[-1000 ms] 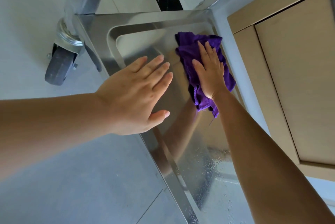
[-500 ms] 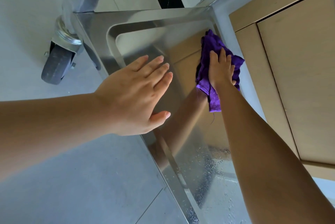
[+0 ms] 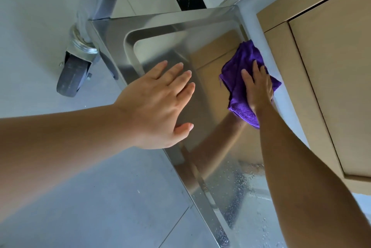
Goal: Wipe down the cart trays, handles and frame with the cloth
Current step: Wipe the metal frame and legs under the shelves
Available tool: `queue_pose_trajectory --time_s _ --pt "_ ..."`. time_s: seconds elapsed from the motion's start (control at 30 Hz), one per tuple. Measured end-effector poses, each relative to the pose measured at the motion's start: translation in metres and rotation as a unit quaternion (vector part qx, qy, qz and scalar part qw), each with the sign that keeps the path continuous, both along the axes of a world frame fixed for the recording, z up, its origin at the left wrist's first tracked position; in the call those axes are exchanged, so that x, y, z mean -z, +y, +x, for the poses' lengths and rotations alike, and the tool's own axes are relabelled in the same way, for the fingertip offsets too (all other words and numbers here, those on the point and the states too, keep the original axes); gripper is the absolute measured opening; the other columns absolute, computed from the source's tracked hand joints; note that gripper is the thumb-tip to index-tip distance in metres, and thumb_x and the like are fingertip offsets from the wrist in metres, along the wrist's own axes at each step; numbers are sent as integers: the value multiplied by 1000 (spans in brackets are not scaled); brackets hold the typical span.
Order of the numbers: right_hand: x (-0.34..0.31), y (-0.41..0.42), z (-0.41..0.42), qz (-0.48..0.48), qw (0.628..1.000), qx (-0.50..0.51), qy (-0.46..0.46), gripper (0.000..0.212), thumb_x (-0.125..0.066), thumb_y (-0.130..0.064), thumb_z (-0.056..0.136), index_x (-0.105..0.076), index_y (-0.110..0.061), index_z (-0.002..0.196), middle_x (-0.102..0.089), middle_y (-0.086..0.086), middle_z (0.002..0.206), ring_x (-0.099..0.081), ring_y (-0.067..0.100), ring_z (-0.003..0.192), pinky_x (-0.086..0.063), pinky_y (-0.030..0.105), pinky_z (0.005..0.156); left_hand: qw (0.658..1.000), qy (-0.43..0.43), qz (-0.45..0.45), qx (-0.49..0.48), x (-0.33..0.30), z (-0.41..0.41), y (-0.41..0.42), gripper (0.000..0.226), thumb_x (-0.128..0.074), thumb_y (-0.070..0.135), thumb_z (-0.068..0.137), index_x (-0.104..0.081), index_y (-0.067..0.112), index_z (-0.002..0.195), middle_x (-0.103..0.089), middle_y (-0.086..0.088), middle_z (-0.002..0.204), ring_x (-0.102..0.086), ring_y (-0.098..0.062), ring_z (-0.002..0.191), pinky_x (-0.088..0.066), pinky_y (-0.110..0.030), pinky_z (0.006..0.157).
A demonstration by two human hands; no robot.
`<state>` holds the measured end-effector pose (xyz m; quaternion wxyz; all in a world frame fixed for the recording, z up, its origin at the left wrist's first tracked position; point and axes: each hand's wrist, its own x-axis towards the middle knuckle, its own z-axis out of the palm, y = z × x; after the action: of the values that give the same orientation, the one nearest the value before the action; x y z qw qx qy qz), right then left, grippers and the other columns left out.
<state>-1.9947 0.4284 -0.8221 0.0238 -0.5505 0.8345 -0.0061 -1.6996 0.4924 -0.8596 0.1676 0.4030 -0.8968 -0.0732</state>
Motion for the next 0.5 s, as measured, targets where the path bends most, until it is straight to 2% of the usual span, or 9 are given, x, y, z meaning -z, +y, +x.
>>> queue_pose_trajectory --time_s 0.1,0.2,0.27,0.37,0.43,0.5 --pt "10 -5 4 45 998 43 -33 68 -28 -64 92 -8 -35 150 -2 -3 159 0 25 146 -2 52 115 1000 -2 -1 4 2 2 -1 81 -24 58 81 -52 -1 128 -49 -22 135 -43 -36 128 -27 -46 108" --pt "11 -1 9 36 992 116 -44 69 -25 -67 90 -6 -37 149 0 -4 159 2 28 145 1 54 114 1000 -7 -4 13 4 0 0 81 -26 59 81 -53 -2 127 -50 -23 133 -44 -38 127 -28 -47 107" --pt "13 4 15 33 982 175 -60 71 -22 -70 88 -5 -38 149 -1 -4 159 3 30 145 3 55 114 1000 -19 3 9 1 -1 0 84 -21 61 81 -50 -1 131 -47 -22 137 -41 -36 130 -21 -46 109" --pt "12 3 35 27 959 269 -89 73 -19 -73 87 -4 -37 149 0 -1 159 6 34 144 5 57 113 999 -34 15 2 -3 2 0 91 -4 63 79 -29 4 144 -31 -17 149 -24 -32 140 -7 -43 113" --pt "10 5 47 31 946 309 -99 74 -17 -73 87 -3 -35 150 3 2 159 9 37 143 4 60 112 999 -27 21 7 -6 4 1 91 4 65 78 -11 9 149 -25 -16 152 -18 -31 142 -6 -44 114" --pt "10 9 56 33 939 325 -106 75 -17 -72 88 -1 -34 150 5 4 159 12 39 143 4 61 112 1000 -16 22 12 -7 4 2 90 6 66 78 -3 12 149 -23 -17 153 -16 -32 142 -7 -46 114"
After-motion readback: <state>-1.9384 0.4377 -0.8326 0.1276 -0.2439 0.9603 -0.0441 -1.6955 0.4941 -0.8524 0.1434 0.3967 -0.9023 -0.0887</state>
